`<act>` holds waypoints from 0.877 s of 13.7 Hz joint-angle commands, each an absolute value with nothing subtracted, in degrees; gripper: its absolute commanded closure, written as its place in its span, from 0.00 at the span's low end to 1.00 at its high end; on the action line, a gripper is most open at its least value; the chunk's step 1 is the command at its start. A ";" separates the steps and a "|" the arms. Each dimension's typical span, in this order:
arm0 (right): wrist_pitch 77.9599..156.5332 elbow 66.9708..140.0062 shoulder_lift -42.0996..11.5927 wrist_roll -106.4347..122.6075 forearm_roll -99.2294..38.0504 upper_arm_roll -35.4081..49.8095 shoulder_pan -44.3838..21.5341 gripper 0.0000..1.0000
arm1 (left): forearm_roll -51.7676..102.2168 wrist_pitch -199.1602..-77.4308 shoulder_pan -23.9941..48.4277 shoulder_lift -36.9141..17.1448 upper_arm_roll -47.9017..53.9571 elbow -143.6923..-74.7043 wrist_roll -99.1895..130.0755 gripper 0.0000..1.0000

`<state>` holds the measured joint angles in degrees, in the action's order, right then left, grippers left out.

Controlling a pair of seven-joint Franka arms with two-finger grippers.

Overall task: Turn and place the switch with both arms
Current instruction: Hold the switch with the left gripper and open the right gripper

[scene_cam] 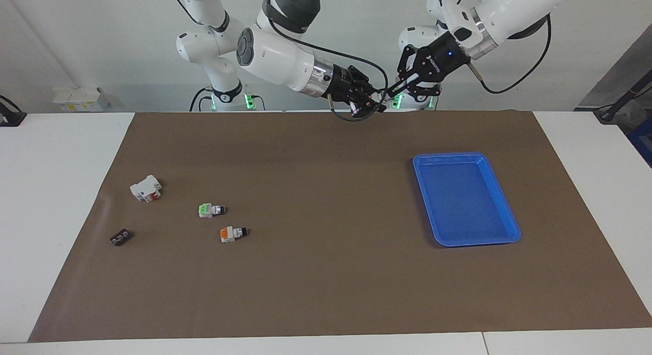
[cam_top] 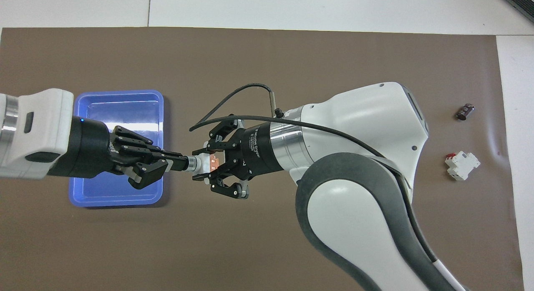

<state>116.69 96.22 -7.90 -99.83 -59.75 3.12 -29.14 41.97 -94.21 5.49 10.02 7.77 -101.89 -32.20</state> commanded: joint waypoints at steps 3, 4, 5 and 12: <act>117.95 96.68 -7.12 -100.81 -58.71 2.46 -27.95 1.00 | 40.61 -90.53 4.92 13.10 7.82 -104.68 -37.26 1.00; 117.95 96.68 -7.12 -100.81 -58.71 2.46 -27.95 1.00 | 40.61 -90.88 5.01 13.10 7.74 -104.68 -37.53 1.00; 117.95 96.68 -7.12 -100.81 -58.71 2.46 -27.95 1.00 | 40.61 -91.49 5.01 13.10 7.73 -104.68 -37.79 1.00; 117.77 96.86 -6.77 -100.28 -57.58 2.46 -27.86 0.56 | 40.43 -91.67 4.31 13.10 7.56 -104.68 -40.87 1.00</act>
